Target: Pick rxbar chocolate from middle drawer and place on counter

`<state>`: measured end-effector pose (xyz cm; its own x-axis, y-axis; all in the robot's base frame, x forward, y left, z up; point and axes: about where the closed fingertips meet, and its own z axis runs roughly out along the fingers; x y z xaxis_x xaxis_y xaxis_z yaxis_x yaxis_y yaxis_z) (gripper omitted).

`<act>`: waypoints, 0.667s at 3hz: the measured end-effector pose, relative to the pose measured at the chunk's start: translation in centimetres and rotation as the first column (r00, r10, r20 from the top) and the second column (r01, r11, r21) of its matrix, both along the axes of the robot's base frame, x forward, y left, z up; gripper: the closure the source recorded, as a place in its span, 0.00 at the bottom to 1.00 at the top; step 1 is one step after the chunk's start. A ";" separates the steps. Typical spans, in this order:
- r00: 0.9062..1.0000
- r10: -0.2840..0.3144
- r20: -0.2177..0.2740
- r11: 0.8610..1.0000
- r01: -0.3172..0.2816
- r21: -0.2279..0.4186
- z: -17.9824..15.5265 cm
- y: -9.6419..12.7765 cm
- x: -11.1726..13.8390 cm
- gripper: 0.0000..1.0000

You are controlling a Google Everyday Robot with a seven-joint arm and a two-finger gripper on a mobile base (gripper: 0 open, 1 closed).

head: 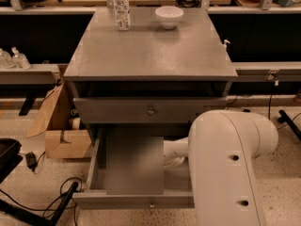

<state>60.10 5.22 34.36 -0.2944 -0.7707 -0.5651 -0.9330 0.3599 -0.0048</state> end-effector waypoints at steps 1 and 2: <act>1.000 0.000 0.000 1.000 0.000 0.000 0.0 0.0 0.0 1.00; 1.000 -0.001 0.002 1.000 0.001 0.014 0.6 0.1 -0.3 1.00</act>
Offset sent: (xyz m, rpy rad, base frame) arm -0.0052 -0.0013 0.0160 0.0312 -0.0091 -0.0065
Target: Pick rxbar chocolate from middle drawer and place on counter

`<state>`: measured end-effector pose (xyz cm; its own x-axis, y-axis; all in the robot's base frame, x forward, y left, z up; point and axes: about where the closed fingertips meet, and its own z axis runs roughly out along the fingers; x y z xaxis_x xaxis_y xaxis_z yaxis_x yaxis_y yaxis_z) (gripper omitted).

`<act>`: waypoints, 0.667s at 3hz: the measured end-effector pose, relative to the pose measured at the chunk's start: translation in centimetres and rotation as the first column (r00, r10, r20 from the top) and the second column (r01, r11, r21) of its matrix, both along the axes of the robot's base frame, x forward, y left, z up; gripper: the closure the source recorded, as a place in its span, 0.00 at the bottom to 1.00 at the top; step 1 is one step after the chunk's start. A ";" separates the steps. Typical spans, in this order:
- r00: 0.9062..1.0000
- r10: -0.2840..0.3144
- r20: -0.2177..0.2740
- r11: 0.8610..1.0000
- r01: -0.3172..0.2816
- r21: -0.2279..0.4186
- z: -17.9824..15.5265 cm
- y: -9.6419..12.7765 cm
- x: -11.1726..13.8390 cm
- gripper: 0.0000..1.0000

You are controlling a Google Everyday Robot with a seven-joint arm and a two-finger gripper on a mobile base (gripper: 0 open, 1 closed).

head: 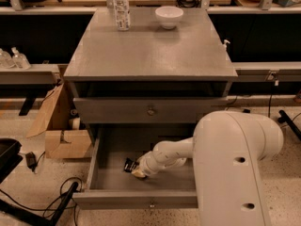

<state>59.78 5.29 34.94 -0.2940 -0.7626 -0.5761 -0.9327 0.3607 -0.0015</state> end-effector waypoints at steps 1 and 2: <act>1.000 -0.017 0.001 1.000 0.017 0.016 2.6 -0.8 -1.5 1.00; 1.000 -0.004 0.016 0.999 0.003 0.046 6.9 -2.2 -3.3 1.00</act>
Offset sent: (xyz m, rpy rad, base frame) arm -0.0563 -0.0608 0.1396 0.1020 -0.0446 -0.0116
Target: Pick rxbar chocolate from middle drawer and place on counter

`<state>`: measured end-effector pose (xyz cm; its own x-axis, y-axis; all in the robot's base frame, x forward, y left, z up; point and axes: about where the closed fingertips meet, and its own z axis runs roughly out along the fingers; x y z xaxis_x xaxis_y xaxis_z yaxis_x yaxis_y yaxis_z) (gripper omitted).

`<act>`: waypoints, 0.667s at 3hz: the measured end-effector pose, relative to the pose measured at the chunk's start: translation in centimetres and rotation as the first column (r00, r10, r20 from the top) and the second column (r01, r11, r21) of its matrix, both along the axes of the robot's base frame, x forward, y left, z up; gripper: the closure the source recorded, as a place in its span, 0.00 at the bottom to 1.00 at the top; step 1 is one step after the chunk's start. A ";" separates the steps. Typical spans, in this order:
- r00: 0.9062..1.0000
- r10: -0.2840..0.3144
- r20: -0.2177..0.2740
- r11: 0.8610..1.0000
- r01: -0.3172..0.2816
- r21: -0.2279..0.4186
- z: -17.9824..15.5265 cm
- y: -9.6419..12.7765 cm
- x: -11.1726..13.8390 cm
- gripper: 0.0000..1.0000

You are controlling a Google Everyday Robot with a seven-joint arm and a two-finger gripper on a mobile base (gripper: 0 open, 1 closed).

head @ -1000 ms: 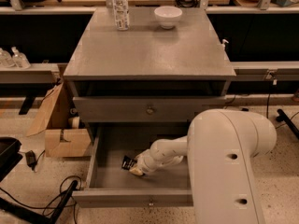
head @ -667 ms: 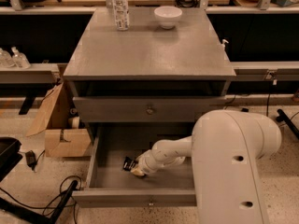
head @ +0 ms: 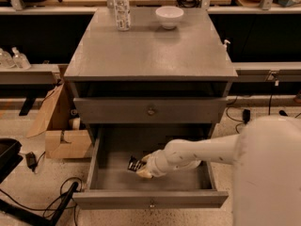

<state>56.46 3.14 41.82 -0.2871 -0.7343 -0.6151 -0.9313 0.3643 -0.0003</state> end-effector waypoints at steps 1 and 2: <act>0.999 -0.009 0.049 0.999 0.006 0.046 7.0 -3.8 -0.8 1.00; 0.996 -0.017 0.089 0.998 0.011 0.068 12.6 -6.6 0.0 1.00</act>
Offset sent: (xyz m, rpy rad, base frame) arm 0.0089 -0.1038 0.1950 0.0921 -0.1415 -0.0283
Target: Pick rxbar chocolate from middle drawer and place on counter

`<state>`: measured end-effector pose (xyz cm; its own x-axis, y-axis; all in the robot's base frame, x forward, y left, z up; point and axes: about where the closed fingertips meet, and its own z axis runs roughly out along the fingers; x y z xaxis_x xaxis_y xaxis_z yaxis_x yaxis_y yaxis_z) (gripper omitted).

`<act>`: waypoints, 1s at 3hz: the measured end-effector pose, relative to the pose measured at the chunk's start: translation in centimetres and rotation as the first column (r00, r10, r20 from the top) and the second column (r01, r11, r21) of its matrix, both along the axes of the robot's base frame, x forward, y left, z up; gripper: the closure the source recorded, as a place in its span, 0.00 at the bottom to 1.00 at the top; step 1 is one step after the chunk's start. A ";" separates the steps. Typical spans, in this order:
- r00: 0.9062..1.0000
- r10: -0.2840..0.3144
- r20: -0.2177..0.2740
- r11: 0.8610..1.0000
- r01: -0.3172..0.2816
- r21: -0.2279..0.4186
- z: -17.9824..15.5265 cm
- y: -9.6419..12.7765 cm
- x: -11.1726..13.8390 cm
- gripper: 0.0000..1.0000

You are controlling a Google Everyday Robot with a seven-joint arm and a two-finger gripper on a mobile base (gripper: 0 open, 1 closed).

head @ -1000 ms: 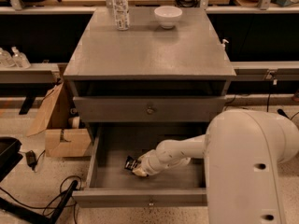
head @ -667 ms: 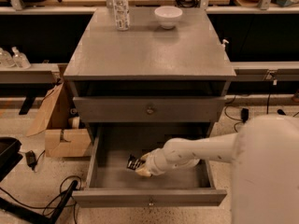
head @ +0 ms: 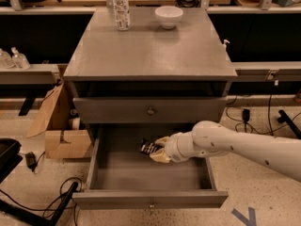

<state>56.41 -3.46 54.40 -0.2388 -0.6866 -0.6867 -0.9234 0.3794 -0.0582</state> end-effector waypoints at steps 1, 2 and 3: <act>0.999 -0.011 0.041 1.000 0.011 0.006 5.4 -1.9 0.6 1.00; 0.997 -0.034 0.074 0.999 0.036 -0.029 12.4 -2.8 1.1 1.00; 0.990 -0.076 0.120 0.993 0.086 -0.081 19.8 -2.7 1.8 1.00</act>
Offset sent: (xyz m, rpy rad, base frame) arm 0.0234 -0.0397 0.2432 -0.0837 -0.1394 -0.1009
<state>58.25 -6.16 74.17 -0.2182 -0.7259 -0.6523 -0.8748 0.4417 -0.1989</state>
